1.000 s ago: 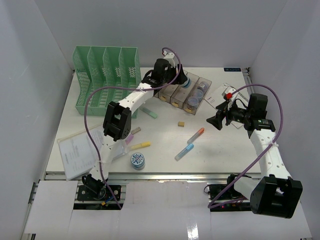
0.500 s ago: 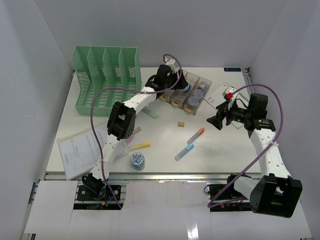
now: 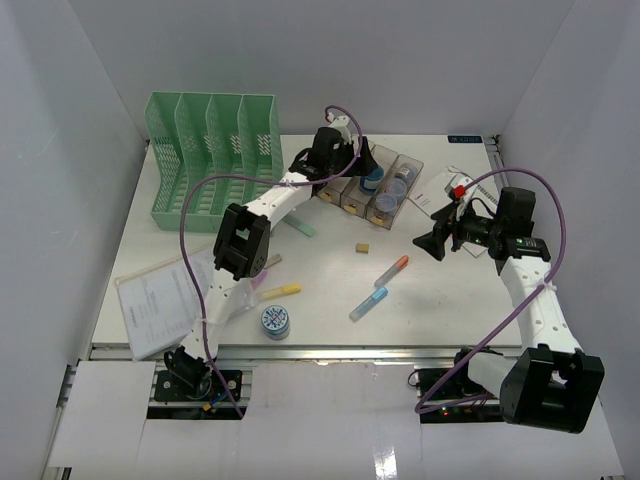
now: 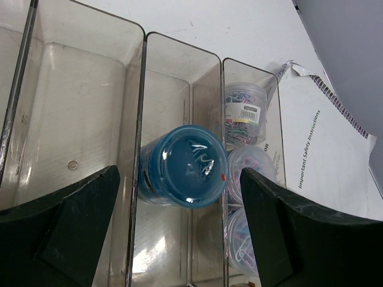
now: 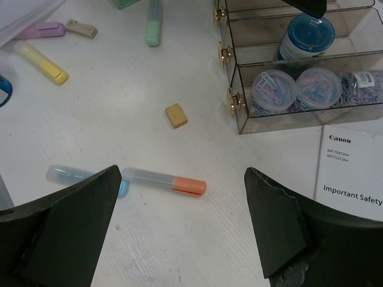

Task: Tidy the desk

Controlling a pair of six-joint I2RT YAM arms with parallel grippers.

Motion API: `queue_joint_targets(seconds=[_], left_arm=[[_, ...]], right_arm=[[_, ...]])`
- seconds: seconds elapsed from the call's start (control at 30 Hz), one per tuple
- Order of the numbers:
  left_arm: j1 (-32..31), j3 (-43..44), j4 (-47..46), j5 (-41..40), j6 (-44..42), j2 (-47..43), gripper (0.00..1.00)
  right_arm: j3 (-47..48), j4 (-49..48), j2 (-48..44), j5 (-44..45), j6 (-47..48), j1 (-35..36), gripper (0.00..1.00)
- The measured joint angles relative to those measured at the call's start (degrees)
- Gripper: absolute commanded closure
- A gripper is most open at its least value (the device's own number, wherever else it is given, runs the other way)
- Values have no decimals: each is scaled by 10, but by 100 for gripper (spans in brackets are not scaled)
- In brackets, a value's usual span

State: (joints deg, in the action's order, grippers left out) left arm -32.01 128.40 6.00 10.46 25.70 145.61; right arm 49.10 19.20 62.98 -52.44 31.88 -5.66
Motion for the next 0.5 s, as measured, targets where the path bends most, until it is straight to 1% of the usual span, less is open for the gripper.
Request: queue_joint_targets(seconds=[0.17, 0.3, 0.4, 0.5], left_arm=[[0, 0, 5, 0, -3, -6, 7], [0, -6, 26, 2, -13, -32, 7], [0, -53, 39, 6, -37, -95, 6], [0, -136, 49, 14, -69, -196, 4]], right_arm=[[-2, 2, 3, -6, 2, -1, 10], [-2, 4, 5, -22, 14, -3, 10], [-9, 4, 6, -52, 22, -3, 10], [-21, 4, 7, -71, 29, 13, 10]])
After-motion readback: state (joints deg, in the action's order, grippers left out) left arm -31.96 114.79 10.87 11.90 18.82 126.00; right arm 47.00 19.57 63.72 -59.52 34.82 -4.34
